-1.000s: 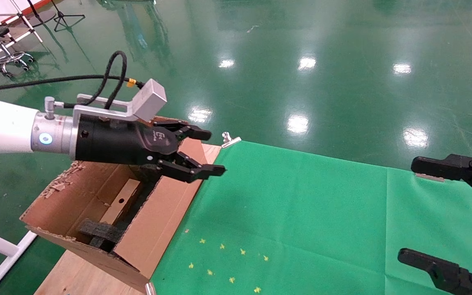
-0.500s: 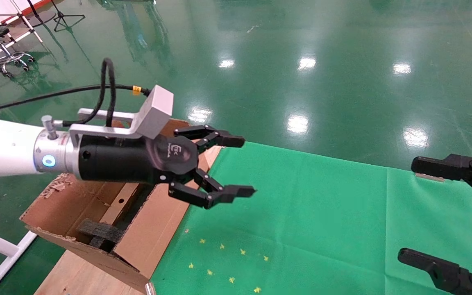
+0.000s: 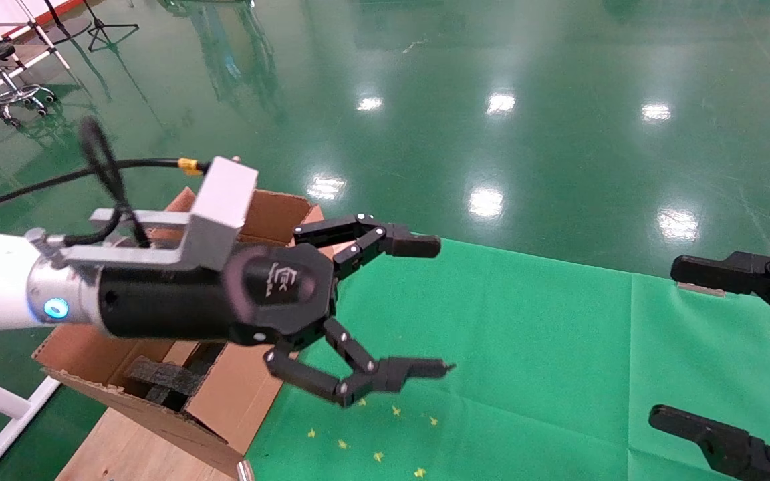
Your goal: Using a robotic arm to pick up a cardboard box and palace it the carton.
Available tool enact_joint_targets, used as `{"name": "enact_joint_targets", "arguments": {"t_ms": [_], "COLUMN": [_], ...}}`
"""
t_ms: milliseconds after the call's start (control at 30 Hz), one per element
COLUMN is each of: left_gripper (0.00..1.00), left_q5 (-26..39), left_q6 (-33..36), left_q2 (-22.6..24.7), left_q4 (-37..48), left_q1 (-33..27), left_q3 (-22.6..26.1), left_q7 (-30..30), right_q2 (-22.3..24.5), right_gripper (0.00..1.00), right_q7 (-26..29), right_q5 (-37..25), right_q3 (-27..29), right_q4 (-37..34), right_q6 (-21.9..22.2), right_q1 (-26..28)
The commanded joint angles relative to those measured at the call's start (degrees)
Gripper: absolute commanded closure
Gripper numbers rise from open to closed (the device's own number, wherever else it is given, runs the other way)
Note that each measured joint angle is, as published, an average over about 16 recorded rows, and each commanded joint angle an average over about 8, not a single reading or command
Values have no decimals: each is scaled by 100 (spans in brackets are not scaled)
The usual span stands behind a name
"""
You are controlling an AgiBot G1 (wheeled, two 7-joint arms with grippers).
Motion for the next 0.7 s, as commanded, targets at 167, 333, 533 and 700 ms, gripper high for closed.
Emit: {"name": "enact_joint_targets", "arguments": {"t_ms": [167,333,533,700], "left_gripper": [0,0,0,0], "left_q5": [-344,-435,-390,-356], "left_q6": [40,52,47,42], "left_q2": [10,13,13,13], "left_q4": [-365,-450,-397,-366], "left_q1": [420,520,463,427], "left_q3": [-357,-443,-395,-364], "left_q7": [163,193,177,165], "right_q2": [0,1,1,1], "right_gripper": [0,0,0,0], "right_q7": [0,0,0,0], "right_q5": [0,0,0,0], "right_q3": [0,0,0,0], "right_q4": [0,-1,-2,-2], "right_q6": [1,1,2,2], "right_q1": [-1,-1,-1,-1]}}
